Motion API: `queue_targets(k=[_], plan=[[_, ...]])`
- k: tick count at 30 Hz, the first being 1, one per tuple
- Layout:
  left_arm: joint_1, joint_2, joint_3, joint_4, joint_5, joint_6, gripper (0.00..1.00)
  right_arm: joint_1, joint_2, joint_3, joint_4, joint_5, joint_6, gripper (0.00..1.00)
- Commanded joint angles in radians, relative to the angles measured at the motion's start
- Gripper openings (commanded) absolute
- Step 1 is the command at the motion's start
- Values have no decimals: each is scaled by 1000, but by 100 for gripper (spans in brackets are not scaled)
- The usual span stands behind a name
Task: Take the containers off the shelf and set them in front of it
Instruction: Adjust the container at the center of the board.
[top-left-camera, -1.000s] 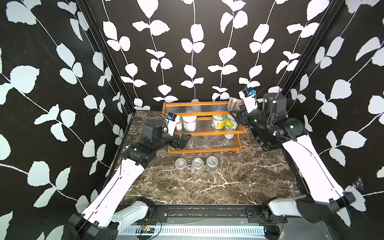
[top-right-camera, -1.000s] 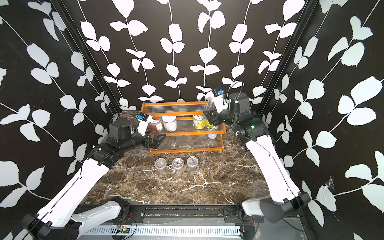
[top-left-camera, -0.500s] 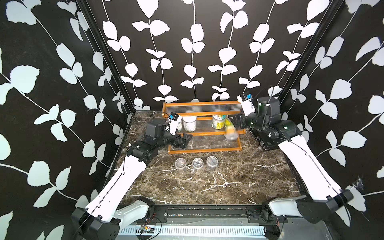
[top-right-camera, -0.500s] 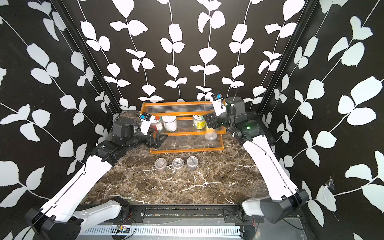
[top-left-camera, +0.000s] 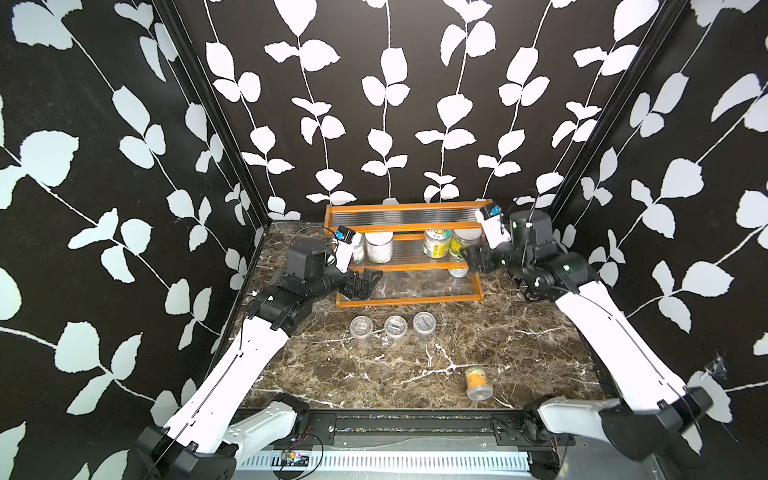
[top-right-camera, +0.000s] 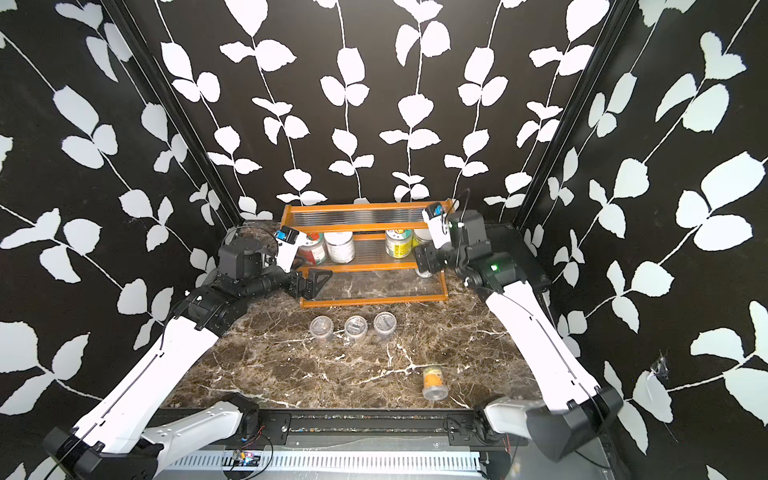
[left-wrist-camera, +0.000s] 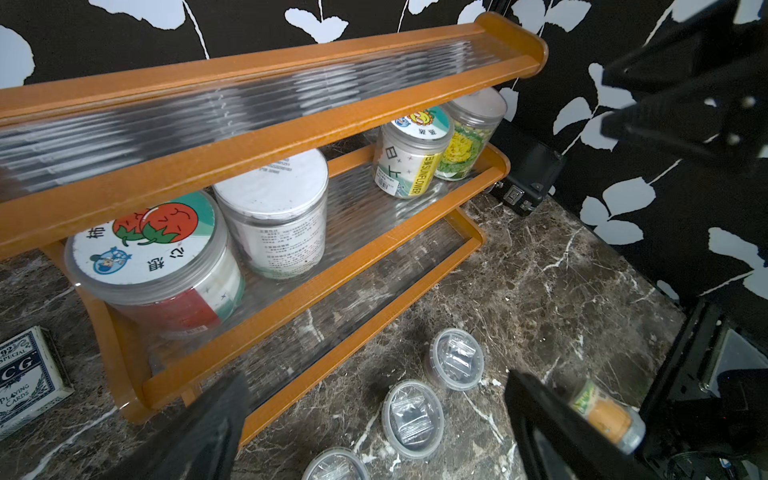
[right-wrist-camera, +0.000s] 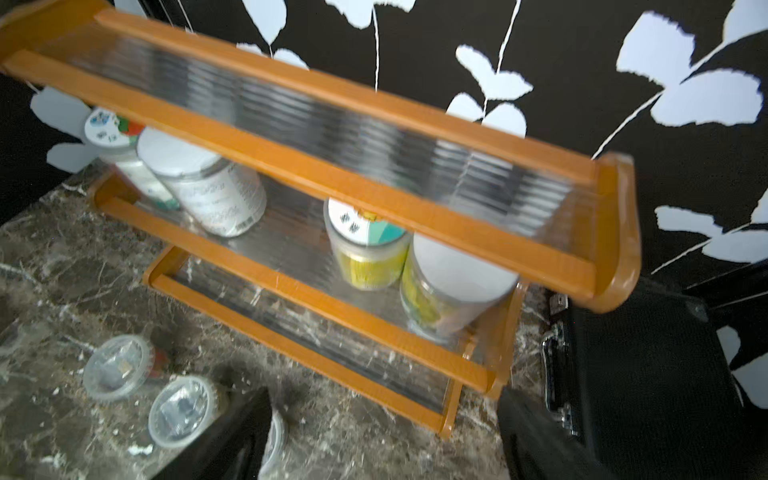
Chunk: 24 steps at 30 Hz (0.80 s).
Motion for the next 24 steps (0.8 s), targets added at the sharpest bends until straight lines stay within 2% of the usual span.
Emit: queue_targets(k=[1, 5, 9, 14, 18, 20, 24], plan=[[6, -5, -16, -1, 15, 6, 99, 47, -65, -132, -13, 42, 78, 94], [6, -7, -26, -2, 16, 6, 99, 98, -161, -259, -94, 152, 204, 97], [6, -15, -49, -1, 18, -8, 99, 215, -245, -359, -243, 276, 436, 97], [6, -26, -97, 27, 29, -35, 99, 444, -345, -491, -366, 403, 699, 100], [6, -21, -113, 38, 43, -51, 99, 630, -346, -554, -451, 504, 855, 100], [7, -19, -117, 42, 44, -58, 99, 678, -334, -580, -477, 514, 901, 100], [5, -22, -110, 38, 59, -88, 99, 795, -340, -664, -415, 492, 982, 100]])
